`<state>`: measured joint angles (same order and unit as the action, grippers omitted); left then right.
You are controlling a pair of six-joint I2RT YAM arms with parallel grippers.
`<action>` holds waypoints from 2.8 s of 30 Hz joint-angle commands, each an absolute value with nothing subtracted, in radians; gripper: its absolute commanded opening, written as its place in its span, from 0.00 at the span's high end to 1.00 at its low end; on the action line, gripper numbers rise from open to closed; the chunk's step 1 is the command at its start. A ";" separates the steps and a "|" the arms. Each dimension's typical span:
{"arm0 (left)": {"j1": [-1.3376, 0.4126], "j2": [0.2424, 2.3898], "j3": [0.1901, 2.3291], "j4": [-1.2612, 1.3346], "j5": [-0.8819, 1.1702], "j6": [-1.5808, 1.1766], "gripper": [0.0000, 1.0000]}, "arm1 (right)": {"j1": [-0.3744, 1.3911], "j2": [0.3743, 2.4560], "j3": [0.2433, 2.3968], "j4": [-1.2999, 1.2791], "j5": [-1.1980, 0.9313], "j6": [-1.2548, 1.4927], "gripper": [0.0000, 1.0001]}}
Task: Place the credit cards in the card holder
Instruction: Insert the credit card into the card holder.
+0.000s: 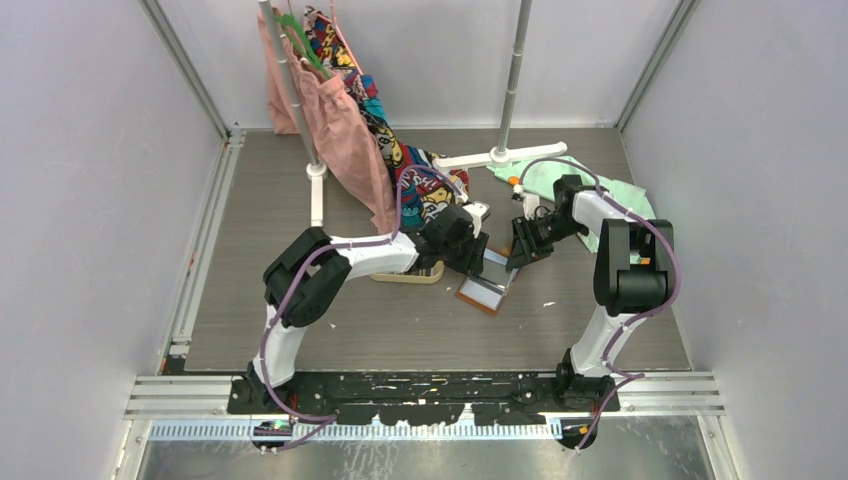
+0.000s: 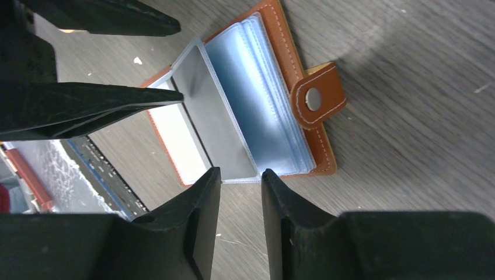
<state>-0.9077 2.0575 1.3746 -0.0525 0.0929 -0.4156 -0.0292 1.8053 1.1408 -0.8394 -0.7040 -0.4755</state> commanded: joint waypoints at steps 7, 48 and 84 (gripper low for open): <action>-0.905 2.029 1.389 -0.014 0.139 -0.415 0.52 | -0.026 1.815 1.201 -0.952 -0.867 -0.519 0.66; -0.905 1.913 1.277 0.030 0.282 -0.433 0.88 | -0.009 1.854 1.176 -0.860 -0.697 -0.399 0.68; -0.884 2.059 1.301 0.008 0.296 -0.467 0.98 | -0.003 1.862 1.201 -0.946 -0.776 -0.466 0.65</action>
<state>-0.8948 2.0556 1.3045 0.0013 0.2920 -0.4652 -0.0082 1.8896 1.1706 -0.9089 -0.7227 -0.4370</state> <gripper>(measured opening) 0.028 0.356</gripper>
